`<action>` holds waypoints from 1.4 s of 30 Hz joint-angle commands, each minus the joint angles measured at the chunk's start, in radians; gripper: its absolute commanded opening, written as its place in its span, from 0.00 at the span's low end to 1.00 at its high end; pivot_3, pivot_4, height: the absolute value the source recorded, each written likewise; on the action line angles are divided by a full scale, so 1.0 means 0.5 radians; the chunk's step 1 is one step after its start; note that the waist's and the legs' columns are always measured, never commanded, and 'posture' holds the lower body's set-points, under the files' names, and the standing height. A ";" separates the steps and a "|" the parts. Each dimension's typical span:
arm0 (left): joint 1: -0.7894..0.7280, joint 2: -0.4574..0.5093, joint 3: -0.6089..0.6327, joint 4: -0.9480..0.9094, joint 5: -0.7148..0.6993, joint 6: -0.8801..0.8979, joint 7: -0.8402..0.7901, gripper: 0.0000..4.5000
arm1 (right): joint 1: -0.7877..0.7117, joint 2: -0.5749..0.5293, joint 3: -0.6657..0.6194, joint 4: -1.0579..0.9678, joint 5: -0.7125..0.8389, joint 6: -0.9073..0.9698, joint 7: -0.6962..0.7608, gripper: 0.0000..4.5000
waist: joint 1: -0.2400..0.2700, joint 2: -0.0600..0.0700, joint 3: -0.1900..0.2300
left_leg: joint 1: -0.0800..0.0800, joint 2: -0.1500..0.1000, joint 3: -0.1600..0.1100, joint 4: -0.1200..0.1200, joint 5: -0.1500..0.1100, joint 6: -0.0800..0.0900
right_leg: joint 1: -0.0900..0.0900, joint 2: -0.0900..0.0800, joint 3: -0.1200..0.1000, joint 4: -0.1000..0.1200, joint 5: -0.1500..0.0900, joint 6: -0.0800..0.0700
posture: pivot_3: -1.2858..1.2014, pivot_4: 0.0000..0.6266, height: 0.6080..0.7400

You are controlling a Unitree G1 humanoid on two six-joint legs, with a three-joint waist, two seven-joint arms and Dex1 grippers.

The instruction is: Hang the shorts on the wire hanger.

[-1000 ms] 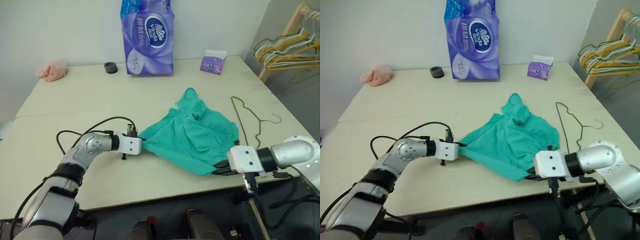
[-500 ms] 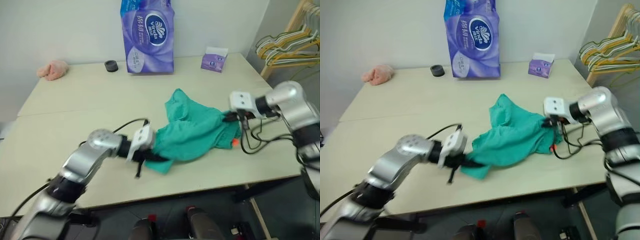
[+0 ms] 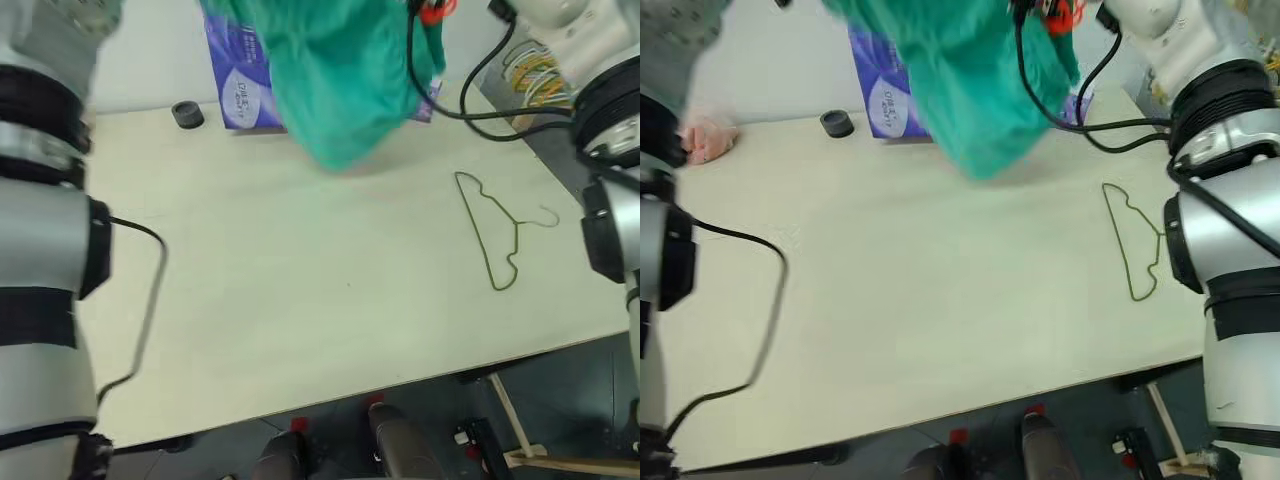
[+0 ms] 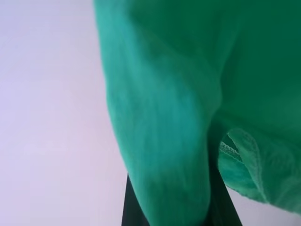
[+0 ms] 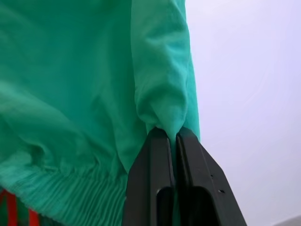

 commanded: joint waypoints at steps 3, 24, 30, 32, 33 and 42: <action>0.623 0.094 0.056 -0.329 -0.222 -0.096 -0.827 0.01 | 0.667 -0.011 -0.063 -0.193 0.183 -0.437 0.345 0.00 | 0.007 -0.002 -0.008 | 0.035 -0.005 0.006 0.004 -0.002 0.016 | 0.047 0.000 -0.002 -0.003 0.003 0.005 | 0.47 0.12 1.00; 3.086 0.718 0.540 -2.614 -1.615 1.518 -2.420 0.01 | 2.479 -0.444 0.030 -2.202 1.047 0.598 2.040 0.00 | 0.105 -0.006 -0.012 | 0.099 0.003 -0.012 0.036 -0.021 0.061 | 0.124 0.009 -0.009 -0.003 0.008 0.010 | 0.46 0.13 1.00; 3.132 0.685 0.538 -2.703 -1.622 1.574 -2.437 0.01 | 2.534 -0.480 -0.045 -2.274 1.059 0.690 2.085 0.00 | 0.116 -0.007 -0.013 | 0.102 0.003 -0.011 0.039 -0.022 0.060 | 0.130 0.010 -0.009 -0.003 0.008 0.010 | 0.46 0.14 1.00; 3.157 0.682 0.542 -2.727 -1.622 1.581 -2.440 0.01 | 2.561 -0.479 -0.059 -2.309 1.068 0.725 2.099 0.00 | 0.113 -0.007 -0.013 | 0.102 0.003 -0.012 0.039 -0.022 0.059 | 0.130 0.010 -0.009 -0.003 0.008 0.010 | 0.46 0.14 1.00; 3.171 0.681 0.544 -2.741 -1.626 1.586 -2.442 0.01 | 2.572 -0.478 -0.060 -2.320 1.063 0.732 2.102 0.00 | 0.112 -0.007 -0.013 | 0.102 0.004 -0.012 0.039 -0.022 0.059 | 0.130 0.010 -0.010 -0.003 0.008 0.010 | 0.46 0.14 1.00; 3.216 0.692 0.539 -2.809 -1.614 1.610 -2.461 0.01 | 2.631 -0.473 -0.036 -2.471 1.034 0.911 2.169 0.00 | 0.112 -0.007 -0.013 | 0.102 0.004 -0.012 0.039 -0.023 0.059 | 0.130 0.010 -0.010 -0.004 0.008 0.010 | 0.46 0.14 1.00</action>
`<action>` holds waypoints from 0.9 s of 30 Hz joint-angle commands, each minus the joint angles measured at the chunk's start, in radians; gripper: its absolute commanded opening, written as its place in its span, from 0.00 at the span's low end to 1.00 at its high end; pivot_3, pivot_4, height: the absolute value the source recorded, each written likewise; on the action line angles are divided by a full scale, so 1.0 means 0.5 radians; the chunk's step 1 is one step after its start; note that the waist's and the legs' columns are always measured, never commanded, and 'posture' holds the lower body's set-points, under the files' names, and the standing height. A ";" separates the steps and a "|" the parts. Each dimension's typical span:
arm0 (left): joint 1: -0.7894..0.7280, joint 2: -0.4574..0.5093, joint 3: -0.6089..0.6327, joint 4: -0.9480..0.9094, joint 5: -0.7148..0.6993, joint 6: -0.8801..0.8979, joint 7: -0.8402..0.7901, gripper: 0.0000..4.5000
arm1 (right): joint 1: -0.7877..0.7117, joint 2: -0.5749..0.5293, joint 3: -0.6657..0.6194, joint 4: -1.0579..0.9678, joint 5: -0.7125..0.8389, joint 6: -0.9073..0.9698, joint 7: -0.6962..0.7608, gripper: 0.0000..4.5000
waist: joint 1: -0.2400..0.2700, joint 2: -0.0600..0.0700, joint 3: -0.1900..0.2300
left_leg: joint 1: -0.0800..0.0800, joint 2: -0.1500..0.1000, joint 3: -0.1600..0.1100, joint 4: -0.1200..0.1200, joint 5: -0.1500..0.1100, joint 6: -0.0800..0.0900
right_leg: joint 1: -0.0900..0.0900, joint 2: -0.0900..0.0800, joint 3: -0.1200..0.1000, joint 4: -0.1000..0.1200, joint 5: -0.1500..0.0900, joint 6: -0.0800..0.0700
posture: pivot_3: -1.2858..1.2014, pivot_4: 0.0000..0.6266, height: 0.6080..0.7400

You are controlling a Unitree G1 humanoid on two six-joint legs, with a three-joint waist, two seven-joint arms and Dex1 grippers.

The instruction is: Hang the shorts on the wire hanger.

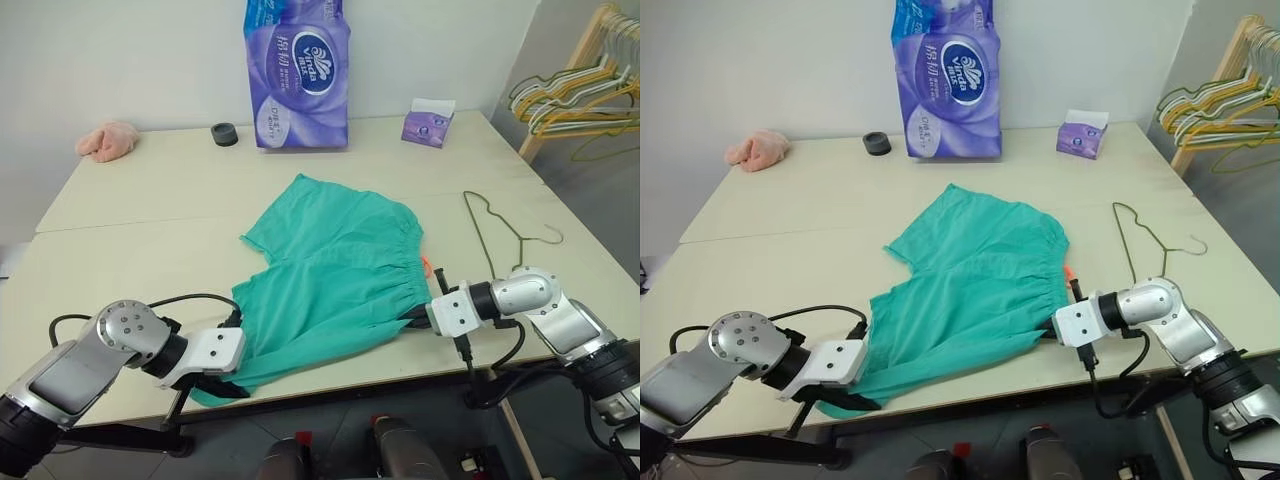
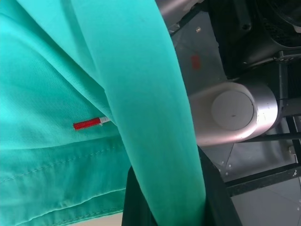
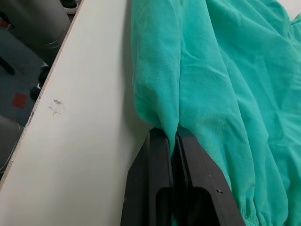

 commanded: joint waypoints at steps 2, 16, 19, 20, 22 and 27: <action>-0.011 0.022 0.053 -0.091 -0.017 0.082 -0.047 0.10 | 0.000 0.006 -0.052 -0.126 0.019 0.076 0.026 0.12 | -0.002 0.000 0.000 | 0.000 0.000 0.001 0.000 0.000 0.000 | 0.000 0.000 0.001 0.000 0.000 0.000 | 0.46 0.14 1.00; -0.101 -0.204 0.396 -0.349 -0.745 0.685 0.002 1.00 | 0.069 -0.007 -0.535 -0.812 0.876 1.209 -0.109 0.91 | 0.004 -0.001 0.000 | -0.001 0.000 -0.002 0.001 -0.001 -0.001 | 0.001 0.000 -0.001 0.000 -0.001 0.001 | 0.45 0.15 1.00; -0.130 -0.342 0.454 -0.289 -0.793 0.699 0.115 1.00 | 0.056 0.152 -0.803 -0.748 0.965 1.448 -0.530 0.91 | 0.002 -0.002 -0.001 | 0.001 0.000 -0.002 0.001 -0.001 -0.001 | 0.002 0.000 -0.001 0.000 -0.001 0.001 | 0.45 0.15 1.00; -0.173 -0.418 0.479 -0.257 -0.820 0.713 0.187 1.00 | 0.053 0.201 -0.887 -0.692 0.938 1.502 -0.689 0.91 | 0.006 -0.002 -0.002 | 0.001 0.000 -0.003 0.001 -0.001 -0.001 | 0.002 0.000 -0.001 0.000 -0.001 0.001 | 0.45 0.15 1.00; -0.300 -0.589 0.517 -0.184 -0.825 0.720 0.367 1.00 | 0.066 0.266 -1.023 -0.579 0.826 1.573 -0.986 0.91 | 0.025 -0.003 -0.001 | 0.000 0.000 -0.002 0.002 -0.001 -0.002 | 0.002 0.000 -0.001 0.000 -0.001 0.001 | 0.45 0.16 1.00; -0.568 -0.822 0.403 0.046 -0.539 0.484 0.538 1.00 | 0.126 0.347 -1.188 -0.314 0.504 1.736 -1.618 0.91 | 0.059 -0.004 -0.003 | -0.001 -0.006 0.003 0.005 -0.001 -0.002 | 0.003 -0.002 0.004 0.000 0.000 0.001 | 0.44 0.16 1.00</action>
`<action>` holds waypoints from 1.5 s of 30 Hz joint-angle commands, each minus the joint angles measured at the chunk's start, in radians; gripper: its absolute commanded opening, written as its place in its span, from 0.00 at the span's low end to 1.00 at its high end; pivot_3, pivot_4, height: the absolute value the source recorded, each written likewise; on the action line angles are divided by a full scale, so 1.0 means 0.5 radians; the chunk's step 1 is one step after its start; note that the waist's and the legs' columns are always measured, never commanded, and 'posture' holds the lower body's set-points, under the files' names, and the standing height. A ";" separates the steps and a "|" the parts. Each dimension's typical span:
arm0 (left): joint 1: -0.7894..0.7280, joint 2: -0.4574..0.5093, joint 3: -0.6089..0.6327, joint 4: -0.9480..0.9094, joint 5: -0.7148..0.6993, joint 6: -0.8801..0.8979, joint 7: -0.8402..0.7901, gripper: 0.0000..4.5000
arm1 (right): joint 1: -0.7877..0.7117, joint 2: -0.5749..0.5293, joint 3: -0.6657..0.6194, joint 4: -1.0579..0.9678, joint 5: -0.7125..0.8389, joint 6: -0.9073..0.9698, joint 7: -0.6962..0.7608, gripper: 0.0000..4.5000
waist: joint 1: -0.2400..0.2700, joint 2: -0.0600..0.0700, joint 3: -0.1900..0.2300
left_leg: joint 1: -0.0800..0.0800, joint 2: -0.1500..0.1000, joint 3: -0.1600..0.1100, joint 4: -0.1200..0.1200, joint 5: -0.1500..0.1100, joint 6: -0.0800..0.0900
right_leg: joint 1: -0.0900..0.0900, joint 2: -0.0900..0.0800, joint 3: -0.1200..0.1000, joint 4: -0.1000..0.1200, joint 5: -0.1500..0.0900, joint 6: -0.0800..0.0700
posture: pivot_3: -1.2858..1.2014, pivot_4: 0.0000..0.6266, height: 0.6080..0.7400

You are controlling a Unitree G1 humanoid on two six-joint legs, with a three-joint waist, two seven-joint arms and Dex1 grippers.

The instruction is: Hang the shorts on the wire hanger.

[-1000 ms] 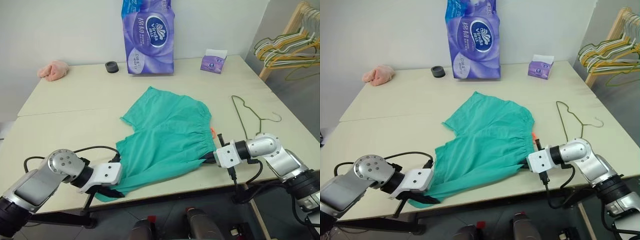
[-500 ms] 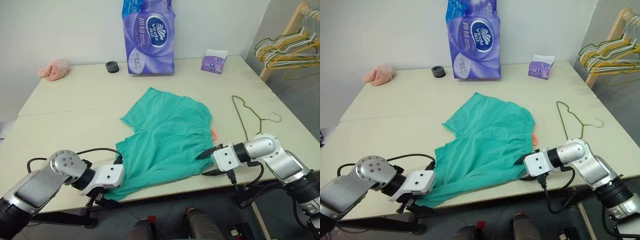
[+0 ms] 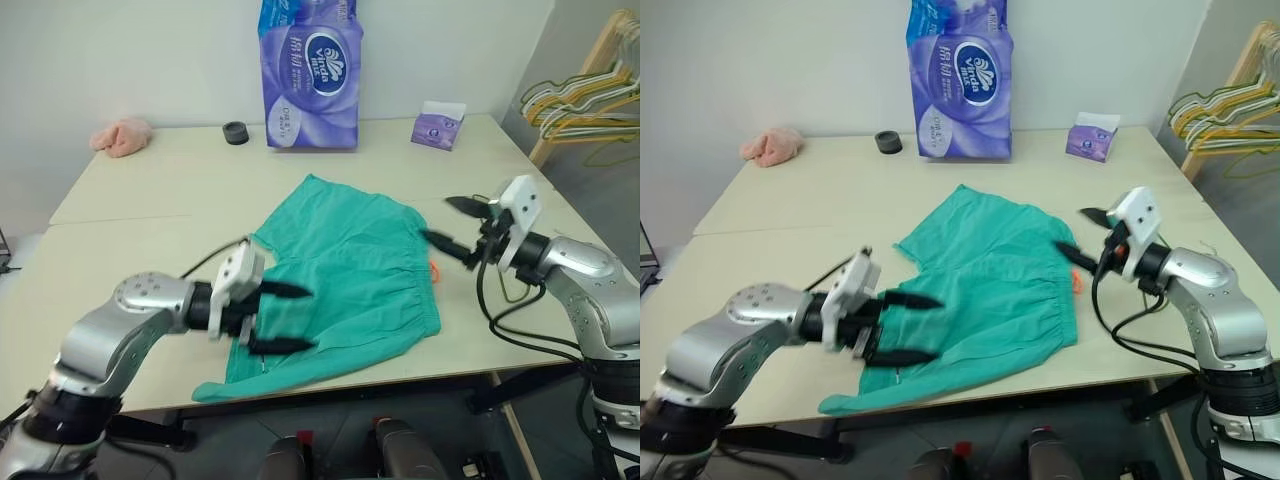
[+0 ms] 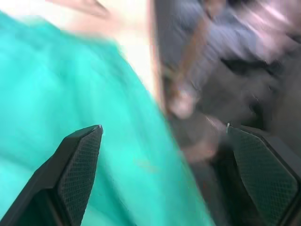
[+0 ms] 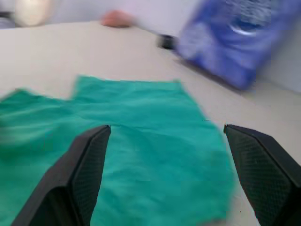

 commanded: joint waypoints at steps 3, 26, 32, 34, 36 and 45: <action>-0.225 -0.131 -0.131 0.255 0.281 -0.296 0.017 1.00 | 0.035 0.048 -0.119 0.248 -0.293 0.181 -0.524 0.91 | -0.010 0.001 -0.001 | 0.001 0.001 0.004 -0.002 0.000 0.000 | -0.001 0.000 0.003 0.000 0.000 0.000 | 0.44 0.16 1.00; -0.505 -0.277 -0.269 0.452 0.445 -0.490 -0.253 1.00 | -0.757 0.030 -0.020 2.208 -0.498 0.056 -0.553 0.62 | -0.113 0.000 -0.005 | 0.002 0.005 0.010 -0.005 -0.002 0.003 | 0.003 0.009 0.000 -0.003 0.000 0.000 | 0.45 0.17 1.00; -0.500 -0.277 -0.264 0.439 0.444 -0.487 -0.254 1.00 | -0.787 0.058 -0.029 2.299 -0.513 0.005 -0.646 0.16 | -0.079 -0.008 -0.011 | 0.004 0.003 0.007 -0.004 -0.002 0.003 | 0.007 0.011 0.000 -0.005 -0.001 0.001 | 0.45 0.17 1.00; -0.495 -0.273 -0.254 0.440 0.443 -0.487 -0.250 1.00 | -0.809 0.059 -0.063 2.321 -0.490 -0.009 -0.689 0.02 | -0.068 -0.009 -0.011 | 0.004 0.003 0.007 -0.003 -0.002 0.003 | 0.008 0.011 0.000 -0.005 -0.001 0.001 | 0.45 0.17 1.00; -0.494 -0.268 -0.232 0.448 0.432 -0.476 -0.240 1.00 | -0.824 0.063 -0.080 2.286 -0.476 -0.017 -0.695 0.00 | -0.067 -0.009 -0.011 | 0.004 0.002 0.007 -0.003 -0.002 0.003 | 0.008 0.011 0.001 -0.005 -0.001 0.001 | 0.45 0.17 1.00; -0.619 -0.296 -0.056 0.758 0.516 -0.527 0.026 1.00 | -0.706 0.015 0.120 1.488 -0.587 -0.217 -0.475 0.00 | -0.086 -0.001 -0.006 | 0.004 0.003 0.006 -0.004 -0.002 0.004 | 0.004 0.011 0.004 -0.004 -0.001 0.001 | 0.44 0.18 1.00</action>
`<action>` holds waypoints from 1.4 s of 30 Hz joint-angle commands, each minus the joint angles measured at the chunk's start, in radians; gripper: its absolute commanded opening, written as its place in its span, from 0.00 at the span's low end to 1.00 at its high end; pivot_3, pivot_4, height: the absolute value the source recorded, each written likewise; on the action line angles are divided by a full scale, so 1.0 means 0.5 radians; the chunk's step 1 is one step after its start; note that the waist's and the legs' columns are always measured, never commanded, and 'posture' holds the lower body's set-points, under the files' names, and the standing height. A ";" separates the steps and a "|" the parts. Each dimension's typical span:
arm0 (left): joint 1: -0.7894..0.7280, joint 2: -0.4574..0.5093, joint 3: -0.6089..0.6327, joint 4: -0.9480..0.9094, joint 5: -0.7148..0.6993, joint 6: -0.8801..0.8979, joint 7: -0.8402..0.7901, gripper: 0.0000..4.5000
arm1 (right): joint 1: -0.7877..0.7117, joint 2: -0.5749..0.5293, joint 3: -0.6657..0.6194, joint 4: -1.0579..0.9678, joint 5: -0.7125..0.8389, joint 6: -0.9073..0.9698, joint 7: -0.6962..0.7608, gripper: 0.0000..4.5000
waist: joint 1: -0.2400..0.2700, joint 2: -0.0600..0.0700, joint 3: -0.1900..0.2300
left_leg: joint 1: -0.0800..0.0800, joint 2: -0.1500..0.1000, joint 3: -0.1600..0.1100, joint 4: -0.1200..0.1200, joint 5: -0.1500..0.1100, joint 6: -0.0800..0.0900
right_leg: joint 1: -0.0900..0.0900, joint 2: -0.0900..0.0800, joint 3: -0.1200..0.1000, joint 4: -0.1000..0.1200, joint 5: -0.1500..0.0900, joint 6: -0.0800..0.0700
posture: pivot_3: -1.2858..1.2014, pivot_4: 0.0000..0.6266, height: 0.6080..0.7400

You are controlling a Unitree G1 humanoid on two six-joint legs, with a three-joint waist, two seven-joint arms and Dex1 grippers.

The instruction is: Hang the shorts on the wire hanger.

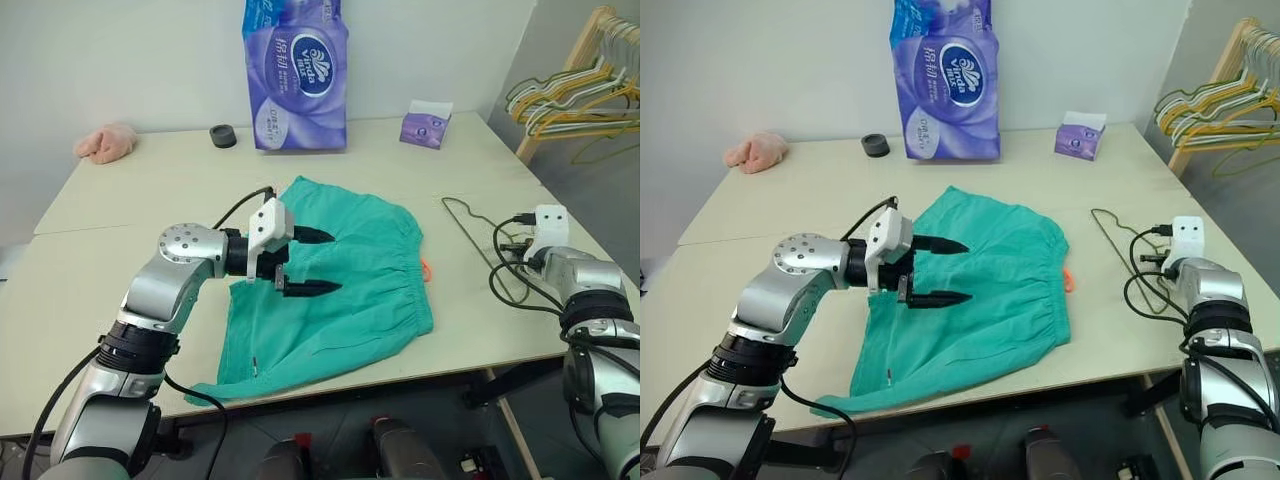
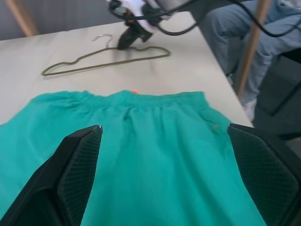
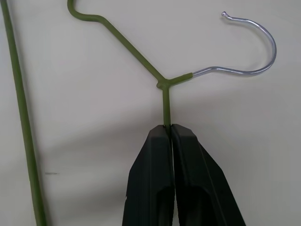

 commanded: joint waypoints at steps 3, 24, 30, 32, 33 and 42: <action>-0.194 0.012 0.209 0.319 0.074 -0.091 0.197 1.00 | 0.120 -0.094 0.164 -0.767 -0.147 -0.280 0.156 0.00 | -0.019 0.004 0.002 | -0.002 0.000 -0.001 0.000 0.000 0.000 | -0.004 0.000 0.001 0.001 -0.001 0.002 | 0.44 0.18 1.00; -0.393 0.173 0.237 0.709 0.007 0.331 -0.146 1.00 | 0.251 -0.192 0.716 -1.858 -0.576 -1.329 0.757 0.00 | -0.041 0.004 0.003 | -0.005 -0.001 -0.009 0.000 -0.002 0.000 | -0.006 -0.009 -0.006 0.002 -0.003 0.006 | 0.43 0.18 1.00; -0.283 0.233 0.134 0.589 0.040 0.336 -0.314 1.00 | 0.174 -0.151 0.720 -1.879 -0.577 -1.426 0.823 0.00 | -0.046 0.004 0.003 | -0.004 0.000 -0.010 -0.001 -0.002 0.000 | -0.007 -0.009 -0.007 0.002 -0.003 0.005 | 0.43 0.18 1.00; -0.259 0.241 0.108 0.570 0.066 0.311 -0.328 1.00 | 0.155 -0.137 0.723 -1.888 -0.573 -1.441 0.841 0.00 | -0.046 0.004 0.003 | -0.004 0.000 -0.011 0.000 -0.002 0.000 | -0.007 -0.009 -0.007 0.002 -0.003 0.005 | 0.43 0.18 1.00; -0.253 0.240 0.099 0.567 0.081 0.299 -0.324 1.00 | 0.149 -0.127 0.723 -1.895 -0.570 -1.445 0.850 0.00 | -0.045 0.004 0.003 | -0.004 0.000 -0.010 0.000 -0.002 0.000 | -0.007 -0.009 -0.006 0.002 -0.003 0.005 | 0.43 0.18 1.00; -0.237 0.168 0.101 0.560 0.103 0.248 -0.296 0.73 | 0.166 -0.040 0.719 -1.992 -0.536 -1.393 0.921 0.00 | -0.043 0.004 0.003 | -0.005 0.000 -0.010 0.000 -0.002 0.000 | -0.007 -0.009 -0.006 0.002 -0.003 0.005 | 0.43 0.18 1.00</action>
